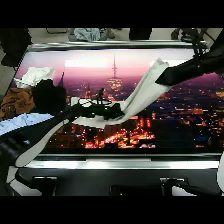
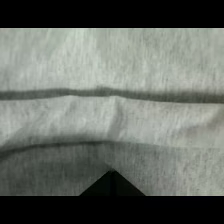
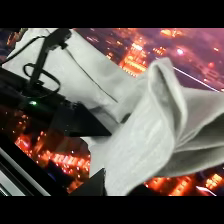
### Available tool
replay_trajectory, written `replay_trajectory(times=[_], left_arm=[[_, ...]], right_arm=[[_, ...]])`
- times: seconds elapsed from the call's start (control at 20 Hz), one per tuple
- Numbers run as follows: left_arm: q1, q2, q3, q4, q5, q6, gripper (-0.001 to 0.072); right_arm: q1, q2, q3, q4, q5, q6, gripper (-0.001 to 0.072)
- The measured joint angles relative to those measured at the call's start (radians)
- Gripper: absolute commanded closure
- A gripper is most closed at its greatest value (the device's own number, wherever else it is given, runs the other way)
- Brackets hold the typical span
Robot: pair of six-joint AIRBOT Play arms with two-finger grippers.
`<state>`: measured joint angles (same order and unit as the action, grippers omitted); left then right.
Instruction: Fold the shirts.
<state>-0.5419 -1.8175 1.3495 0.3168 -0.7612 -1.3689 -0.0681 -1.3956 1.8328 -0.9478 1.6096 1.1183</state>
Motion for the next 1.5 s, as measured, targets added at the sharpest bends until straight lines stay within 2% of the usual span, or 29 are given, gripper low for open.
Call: replay_trajectory(times=[0.2, 0.4, 0.65, 0.95, 1.0, 1.05, 1.1, 1.3, 1.5], left_arm=[[-0.043, -0.077, 0.06, -0.062, -0.048, 0.019, 0.0682], [0.016, -0.004, 0.038, 0.034, -0.087, 0.021, 0.0682], [0.262, 0.297, -0.101, 0.26, -0.141, 0.0, 0.0681], [0.622, 0.674, -0.261, 0.375, -0.21, 0.0, 0.0681], [0.665, 0.725, -0.28, 0.384, -0.213, 0.0, 0.0681], [0.697, 0.766, -0.294, 0.385, -0.219, 0.0, 0.0681], [0.721, 0.802, -0.305, 0.391, -0.227, 0.0, 0.068], [0.774, 0.883, -0.327, 0.398, -0.239, 0.0, 0.068], [0.791, 0.903, -0.332, 0.401, -0.242, 0.01, 0.068]], right_arm=[[0.008, 0.002, 0.0, -0.003, -0.038, -0.004, 0.0662], [0.067, -0.047, 0.0, 0.03, -0.097, -0.007, 0.0662], [0.248, -0.137, 0.0, 0.051, -0.231, -0.007, 0.066], [0.49, -0.295, 0.0, 0.095, -0.469, 0.009, 0.0656], [0.523, -0.327, 0.0, 0.103, -0.499, 0.022, 0.0546], [0.555, -0.363, 0.0, 0.111, -0.525, 0.04, 0.0196], [0.582, -0.396, 0.0, 0.119, -0.548, 0.058, 0.0016], [0.631, -0.482, 0.0, 0.137, -0.554, 0.106, 0.0014], [0.526, -0.43, 0.0, -0.014, -0.42, 0.113, 0.0015]])
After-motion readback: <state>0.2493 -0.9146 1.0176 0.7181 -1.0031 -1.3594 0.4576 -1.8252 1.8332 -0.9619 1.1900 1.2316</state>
